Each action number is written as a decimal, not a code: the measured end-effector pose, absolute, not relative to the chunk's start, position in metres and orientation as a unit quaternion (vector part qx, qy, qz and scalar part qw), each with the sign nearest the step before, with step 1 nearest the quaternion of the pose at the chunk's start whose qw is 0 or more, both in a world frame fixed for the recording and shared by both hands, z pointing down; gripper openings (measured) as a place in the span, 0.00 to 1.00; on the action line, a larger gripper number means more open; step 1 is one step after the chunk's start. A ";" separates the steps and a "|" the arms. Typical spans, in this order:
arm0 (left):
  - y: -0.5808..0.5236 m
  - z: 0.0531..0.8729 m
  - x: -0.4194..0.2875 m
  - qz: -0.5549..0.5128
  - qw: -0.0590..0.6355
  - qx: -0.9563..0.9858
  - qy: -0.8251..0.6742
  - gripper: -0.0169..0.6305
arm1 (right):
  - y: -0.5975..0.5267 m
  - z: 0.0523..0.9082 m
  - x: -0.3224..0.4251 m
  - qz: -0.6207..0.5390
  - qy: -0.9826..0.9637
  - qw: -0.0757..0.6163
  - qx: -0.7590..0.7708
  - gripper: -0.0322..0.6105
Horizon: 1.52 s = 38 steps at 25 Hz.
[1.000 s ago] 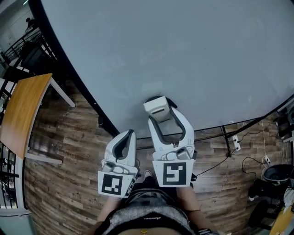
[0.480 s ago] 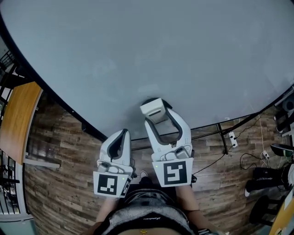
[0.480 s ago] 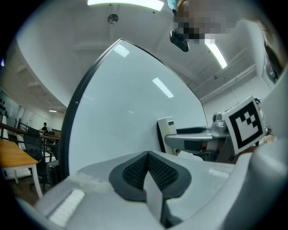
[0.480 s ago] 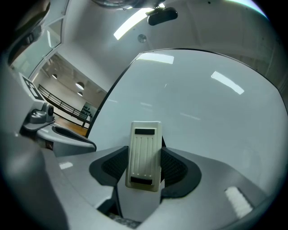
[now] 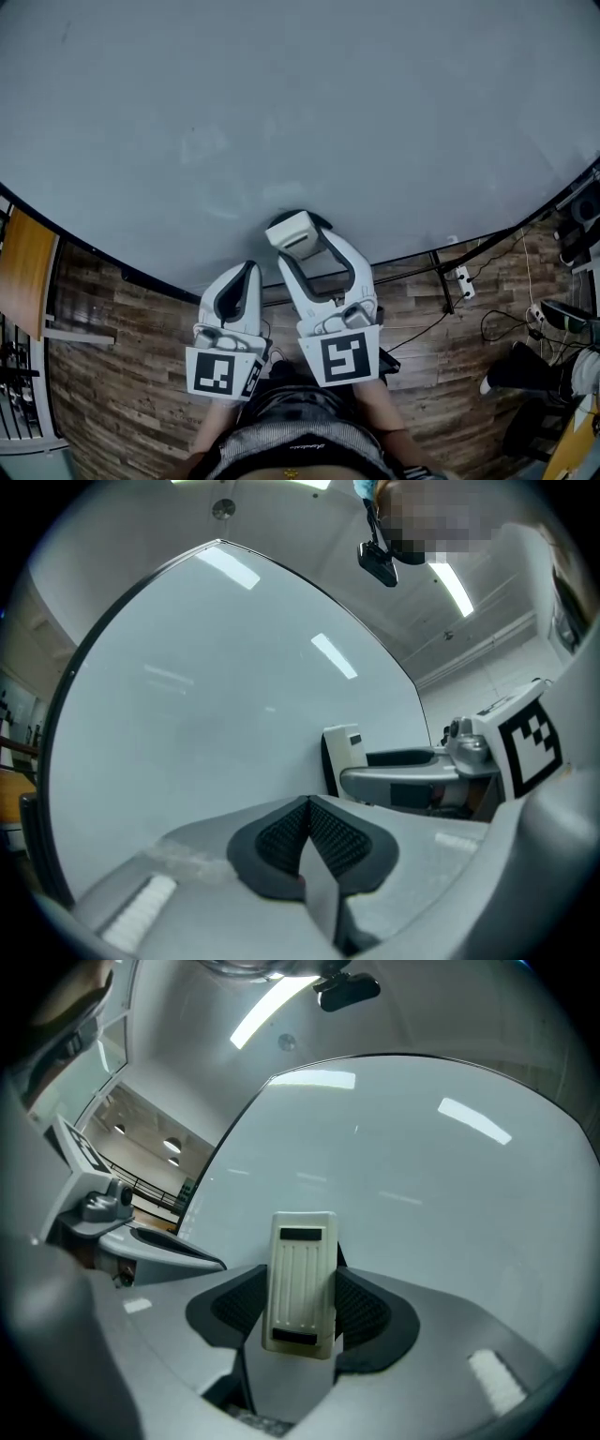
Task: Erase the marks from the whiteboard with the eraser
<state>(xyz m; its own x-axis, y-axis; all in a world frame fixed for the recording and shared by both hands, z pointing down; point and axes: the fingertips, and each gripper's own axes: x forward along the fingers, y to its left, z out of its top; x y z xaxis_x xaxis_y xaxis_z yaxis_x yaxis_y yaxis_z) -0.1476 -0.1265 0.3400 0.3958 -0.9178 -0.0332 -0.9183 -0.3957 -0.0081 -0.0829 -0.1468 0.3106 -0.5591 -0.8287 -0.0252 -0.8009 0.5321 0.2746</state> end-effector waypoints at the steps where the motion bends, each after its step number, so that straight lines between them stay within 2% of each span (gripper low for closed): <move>1: -0.129 0.340 -0.140 0.010 0.013 -0.834 0.551 0.03 | -0.148 0.312 -0.074 -0.129 -0.874 0.055 0.466 0.42; 26: -0.133 0.339 0.043 0.009 0.020 -0.811 0.584 0.03 | -0.183 0.322 0.148 -0.137 -0.860 0.075 0.485 0.41; 38: -0.127 0.343 0.071 0.016 0.016 -0.808 0.588 0.03 | -0.197 0.324 0.209 -0.115 -0.845 0.068 0.517 0.41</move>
<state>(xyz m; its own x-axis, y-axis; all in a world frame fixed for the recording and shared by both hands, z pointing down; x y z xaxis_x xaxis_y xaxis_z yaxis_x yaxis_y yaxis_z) 0.0707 -0.1270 0.3427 0.3077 -0.9504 -0.0456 -0.9515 -0.3077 -0.0075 0.2086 -0.1971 0.3236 -0.4553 -0.8903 -0.0039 -0.8588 0.4380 0.2657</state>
